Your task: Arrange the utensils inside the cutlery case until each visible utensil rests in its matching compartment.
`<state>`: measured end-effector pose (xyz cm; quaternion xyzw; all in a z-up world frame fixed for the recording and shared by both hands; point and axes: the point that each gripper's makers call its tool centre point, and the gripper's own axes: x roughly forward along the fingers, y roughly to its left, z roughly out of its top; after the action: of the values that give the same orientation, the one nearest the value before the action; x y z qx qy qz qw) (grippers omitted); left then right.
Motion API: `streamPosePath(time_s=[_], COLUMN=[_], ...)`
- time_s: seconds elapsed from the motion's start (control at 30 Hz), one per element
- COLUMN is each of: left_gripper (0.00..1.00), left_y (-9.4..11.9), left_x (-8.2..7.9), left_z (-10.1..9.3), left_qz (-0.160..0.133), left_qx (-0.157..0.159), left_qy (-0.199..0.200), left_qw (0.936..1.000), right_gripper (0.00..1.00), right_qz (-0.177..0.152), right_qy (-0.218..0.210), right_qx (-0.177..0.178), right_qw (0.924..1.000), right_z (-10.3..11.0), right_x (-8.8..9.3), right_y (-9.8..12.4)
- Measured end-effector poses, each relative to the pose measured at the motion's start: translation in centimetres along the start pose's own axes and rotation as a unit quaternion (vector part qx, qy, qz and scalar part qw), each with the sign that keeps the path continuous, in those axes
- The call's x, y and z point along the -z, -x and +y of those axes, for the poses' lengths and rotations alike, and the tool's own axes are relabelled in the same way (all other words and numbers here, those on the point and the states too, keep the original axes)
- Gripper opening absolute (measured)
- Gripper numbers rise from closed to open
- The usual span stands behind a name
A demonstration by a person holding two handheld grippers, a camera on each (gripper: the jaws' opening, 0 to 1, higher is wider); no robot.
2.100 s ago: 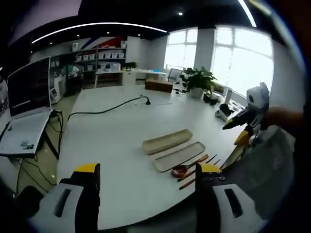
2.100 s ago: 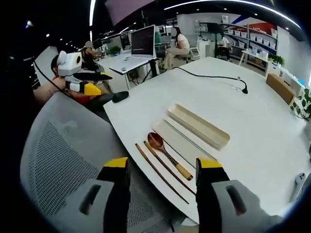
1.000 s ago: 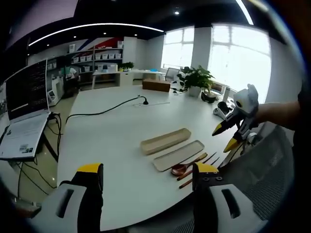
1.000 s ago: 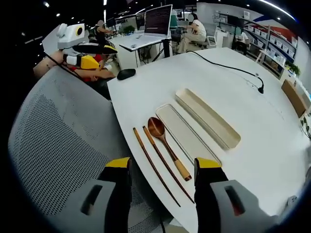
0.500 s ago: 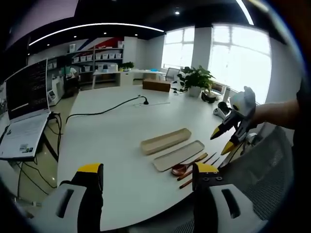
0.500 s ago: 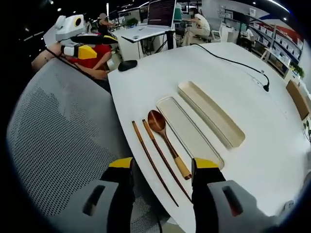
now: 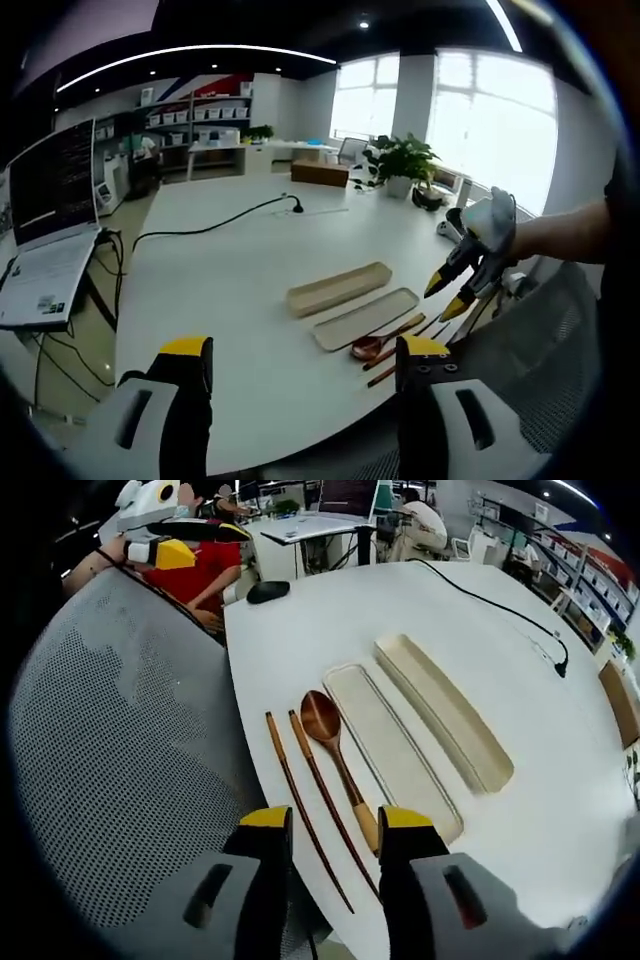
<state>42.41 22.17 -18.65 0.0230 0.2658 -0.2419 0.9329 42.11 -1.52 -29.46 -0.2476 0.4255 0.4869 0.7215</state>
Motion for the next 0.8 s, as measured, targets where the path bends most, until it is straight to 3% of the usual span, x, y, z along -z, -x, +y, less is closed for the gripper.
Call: streamPosePath(time_s=[0.17,0.3,0.4,0.5,0.67,0.8], left_gripper=[0.76,0.76,0.76,0.76,0.76,0.75], left_y=[0.1,0.0,0.1,0.1,0.0,0.0], left_x=[0.0,0.1,0.1,0.2,0.3,0.3], left_z=[0.1,0.0,0.1,0.2,0.2,0.2], left_qz=[0.0,0.001,0.001,0.002,0.005,0.008], left_qx=[-0.001,0.0,-0.002,-0.003,-0.004,-0.005], left_qy=[0.003,0.003,0.003,0.005,0.001,0.002], left_qw=[1.0,1.0,1.0,1.0,1.0,1.0], right_gripper=[0.25,0.27,0.19,0.21,0.12,0.11], right_qz=[0.015,0.008,0.025,0.035,0.056,0.066], right_qy=[0.025,0.066,0.086,0.091,0.12,0.133], right_qx=[-0.006,-0.028,-0.031,-0.035,-0.045,-0.048], right_qw=[0.9995,0.9974,0.9955,0.9946,0.9902,0.9878], right_z=[0.0,0.8,0.8,0.9,1.0,0.8], right_x=[0.2,-0.3,0.0,0.3,0.8,0.9], right_y=[-0.9,-1.6,-2.3,-3.0,-3.9,-4.4])
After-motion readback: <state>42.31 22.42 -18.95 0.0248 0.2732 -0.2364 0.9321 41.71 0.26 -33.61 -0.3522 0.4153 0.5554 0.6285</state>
